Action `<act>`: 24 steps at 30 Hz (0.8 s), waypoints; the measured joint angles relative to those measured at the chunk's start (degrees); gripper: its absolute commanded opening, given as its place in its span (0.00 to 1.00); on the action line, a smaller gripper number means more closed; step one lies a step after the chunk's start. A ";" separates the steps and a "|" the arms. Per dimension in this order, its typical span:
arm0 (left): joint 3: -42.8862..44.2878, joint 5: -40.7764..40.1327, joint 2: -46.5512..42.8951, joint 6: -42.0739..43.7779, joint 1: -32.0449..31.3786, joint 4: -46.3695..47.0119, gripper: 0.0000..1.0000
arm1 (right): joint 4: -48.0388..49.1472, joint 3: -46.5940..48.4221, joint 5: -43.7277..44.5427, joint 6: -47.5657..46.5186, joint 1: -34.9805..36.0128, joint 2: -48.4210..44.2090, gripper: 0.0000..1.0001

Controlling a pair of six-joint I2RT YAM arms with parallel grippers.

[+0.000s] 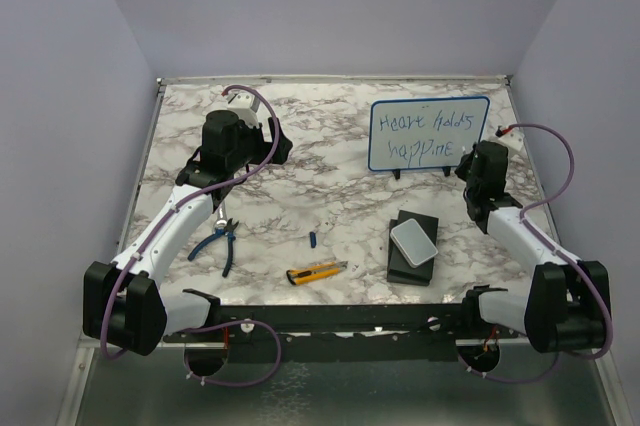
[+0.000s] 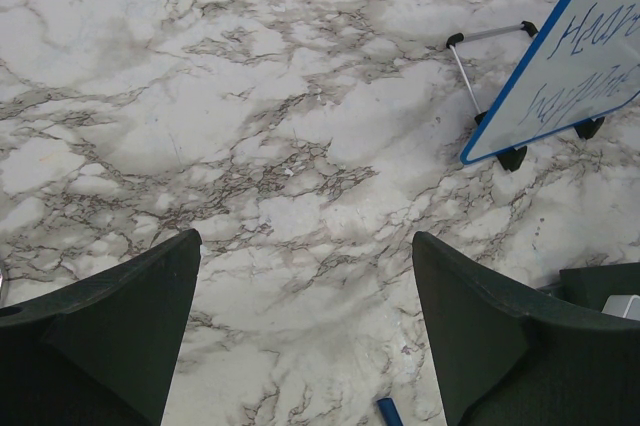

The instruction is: Write a sentence on the whiteboard

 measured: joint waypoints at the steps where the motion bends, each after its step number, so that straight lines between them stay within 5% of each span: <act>1: 0.00 -0.02 0.00 0.00 0.00 0.00 0.88 | 0.02 0.00 -0.02 -0.02 -0.04 0.20 0.01; 24: 0.00 0.00 0.00 0.00 0.00 0.00 0.88 | 3.76 -0.02 -2.69 -1.95 -0.15 1.68 0.01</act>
